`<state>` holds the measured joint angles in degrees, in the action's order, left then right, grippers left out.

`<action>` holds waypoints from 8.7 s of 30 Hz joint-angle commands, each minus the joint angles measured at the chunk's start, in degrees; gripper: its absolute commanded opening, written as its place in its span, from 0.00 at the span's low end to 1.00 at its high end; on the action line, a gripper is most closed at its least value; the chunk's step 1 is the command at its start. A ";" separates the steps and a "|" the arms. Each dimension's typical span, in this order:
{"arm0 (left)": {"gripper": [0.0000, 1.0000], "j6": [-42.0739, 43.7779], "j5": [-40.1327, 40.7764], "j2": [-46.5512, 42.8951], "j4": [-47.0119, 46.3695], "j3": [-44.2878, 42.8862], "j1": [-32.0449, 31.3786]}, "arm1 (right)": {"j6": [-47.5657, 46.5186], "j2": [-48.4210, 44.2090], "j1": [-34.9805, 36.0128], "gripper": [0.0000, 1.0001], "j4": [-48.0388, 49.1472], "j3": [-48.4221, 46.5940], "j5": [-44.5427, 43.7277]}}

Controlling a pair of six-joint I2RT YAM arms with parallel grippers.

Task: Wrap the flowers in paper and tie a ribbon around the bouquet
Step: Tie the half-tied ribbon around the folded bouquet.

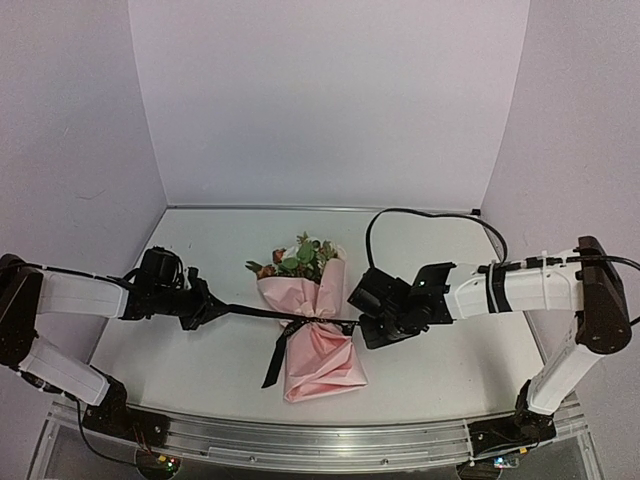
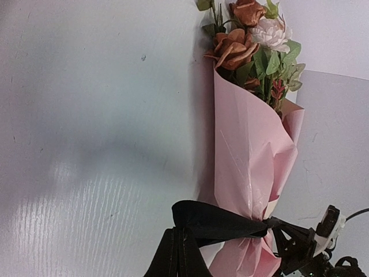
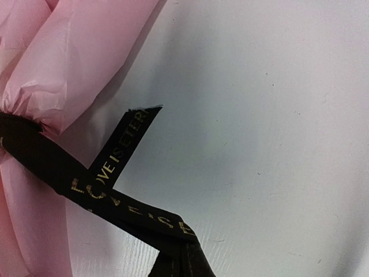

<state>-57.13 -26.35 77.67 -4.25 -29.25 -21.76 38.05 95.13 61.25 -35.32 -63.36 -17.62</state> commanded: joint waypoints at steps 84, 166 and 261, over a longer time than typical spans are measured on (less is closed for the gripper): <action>0.55 23.07 8.15 2.77 13.09 -12.22 -14.37 | -18.35 25.25 -15.95 0.05 -13.45 -41.95 24.78; 0.00 38.88 12.82 9.85 26.15 -25.03 -20.52 | -27.44 -6.13 -12.62 0.67 32.31 13.49 26.40; 0.00 41.17 9.05 7.22 34.10 -25.79 -17.39 | -43.01 10.87 4.66 0.03 48.63 8.19 2.19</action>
<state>-16.40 -19.42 86.67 28.67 -55.33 -39.57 -2.03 108.10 65.72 15.82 -52.98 -7.89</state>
